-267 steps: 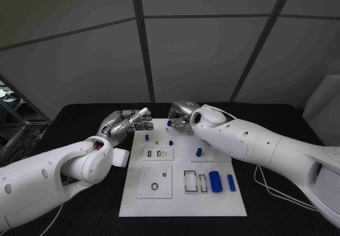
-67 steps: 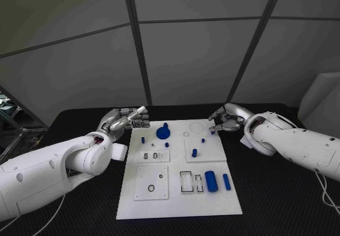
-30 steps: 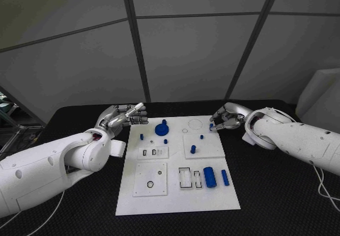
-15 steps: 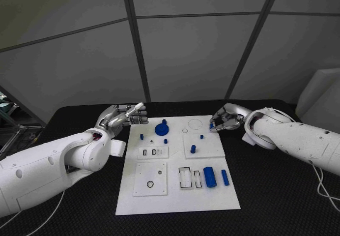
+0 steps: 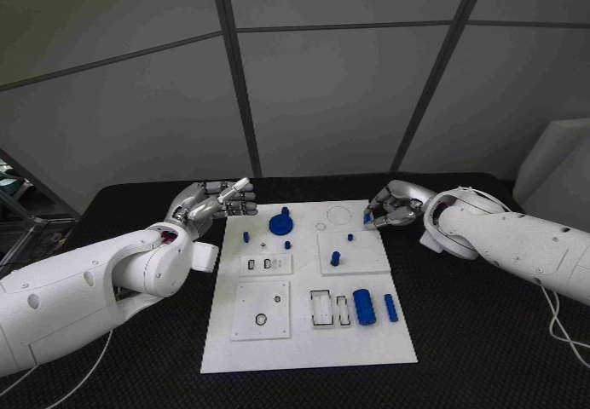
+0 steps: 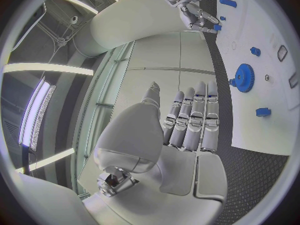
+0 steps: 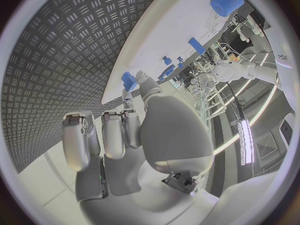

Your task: Assemble the parts on the task board

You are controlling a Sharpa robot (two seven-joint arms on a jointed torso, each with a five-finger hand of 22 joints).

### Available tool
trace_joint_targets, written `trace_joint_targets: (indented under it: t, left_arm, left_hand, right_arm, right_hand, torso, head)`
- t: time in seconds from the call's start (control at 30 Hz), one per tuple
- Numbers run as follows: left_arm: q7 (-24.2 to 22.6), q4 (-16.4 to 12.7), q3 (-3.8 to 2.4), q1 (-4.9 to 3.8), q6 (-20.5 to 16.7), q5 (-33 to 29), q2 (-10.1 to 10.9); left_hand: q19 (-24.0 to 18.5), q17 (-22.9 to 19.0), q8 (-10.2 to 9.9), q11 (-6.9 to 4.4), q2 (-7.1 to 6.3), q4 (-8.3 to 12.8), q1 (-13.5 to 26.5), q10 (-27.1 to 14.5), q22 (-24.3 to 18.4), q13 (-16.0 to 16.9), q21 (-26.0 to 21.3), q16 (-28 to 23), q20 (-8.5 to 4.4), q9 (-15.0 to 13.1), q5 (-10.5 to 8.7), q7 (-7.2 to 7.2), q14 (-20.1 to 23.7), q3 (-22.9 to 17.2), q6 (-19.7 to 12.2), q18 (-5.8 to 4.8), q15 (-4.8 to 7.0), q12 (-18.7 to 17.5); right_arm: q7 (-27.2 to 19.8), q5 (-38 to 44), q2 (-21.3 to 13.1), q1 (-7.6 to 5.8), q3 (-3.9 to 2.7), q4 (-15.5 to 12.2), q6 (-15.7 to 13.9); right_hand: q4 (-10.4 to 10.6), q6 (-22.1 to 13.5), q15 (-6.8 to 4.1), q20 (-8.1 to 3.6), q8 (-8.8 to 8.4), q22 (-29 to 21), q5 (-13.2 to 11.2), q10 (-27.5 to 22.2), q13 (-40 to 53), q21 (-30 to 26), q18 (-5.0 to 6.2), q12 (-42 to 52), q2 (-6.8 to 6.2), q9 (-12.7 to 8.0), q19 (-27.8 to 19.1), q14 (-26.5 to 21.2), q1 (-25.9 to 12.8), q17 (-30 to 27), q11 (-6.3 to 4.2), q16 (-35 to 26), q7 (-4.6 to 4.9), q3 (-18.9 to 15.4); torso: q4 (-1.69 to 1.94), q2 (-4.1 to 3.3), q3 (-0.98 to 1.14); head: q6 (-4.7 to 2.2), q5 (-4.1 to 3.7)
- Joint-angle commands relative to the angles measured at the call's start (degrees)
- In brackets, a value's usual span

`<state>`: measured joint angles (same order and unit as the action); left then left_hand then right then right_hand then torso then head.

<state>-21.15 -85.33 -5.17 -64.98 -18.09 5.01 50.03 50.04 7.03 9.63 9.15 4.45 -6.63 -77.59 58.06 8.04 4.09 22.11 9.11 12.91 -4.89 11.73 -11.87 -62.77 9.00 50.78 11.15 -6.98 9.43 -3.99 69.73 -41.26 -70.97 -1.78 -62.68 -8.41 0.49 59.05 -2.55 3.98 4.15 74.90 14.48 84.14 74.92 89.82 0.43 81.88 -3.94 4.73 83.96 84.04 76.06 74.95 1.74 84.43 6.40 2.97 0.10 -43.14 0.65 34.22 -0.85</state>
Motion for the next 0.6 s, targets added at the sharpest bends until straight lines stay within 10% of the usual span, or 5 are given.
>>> trace_joint_targets:
  t: [0.03,0.6]
  left_arm:
    - [-0.25,-0.02,-0.05,-0.08,0.67,0.23,-0.08]
    - [-0.20,0.05,-0.05,-0.08,0.67,0.23,-0.09]
  left_hand:
    - [-0.04,0.08,-0.24,0.08,0.48,0.01,-0.06,0.25,-0.07,-0.05,-0.22,-0.29,0.23,0.07,-0.18,0.09,0.29,0.42,0.22,-0.76,-0.04,-0.30]
    - [-0.07,0.13,-0.33,0.08,0.60,0.13,-0.13,0.32,-0.14,-0.05,-0.26,-0.41,0.24,0.09,-0.19,0.08,0.23,0.48,0.28,-0.75,-0.03,-0.42]
  right_arm:
    - [-0.07,0.32,0.15,-0.08,-0.04,0.09,0.77]
    - [0.31,2.08,0.70,0.09,-0.04,0.56,-1.54]
  right_hand:
    - [-0.05,0.80,0.03,0.02,0.45,15.10,0.33,1.08,7.49,0.18,-0.43,0.41,0.62,0.11,6.04,3.65,0.07,4.34,-0.19,0.30,-0.18,0.62]
    - [-0.22,2.23,-0.24,-0.24,0.46,15.10,0.44,1.29,7.81,0.18,-0.43,0.72,2.10,0.21,6.04,3.73,0.25,4.75,-0.51,0.50,-0.53,1.55]
  torso:
    - [0.00,0.00,0.01]
    - [0.02,0.03,0.03]
  head:
    - [0.06,-0.02]
    - [0.16,-0.06]
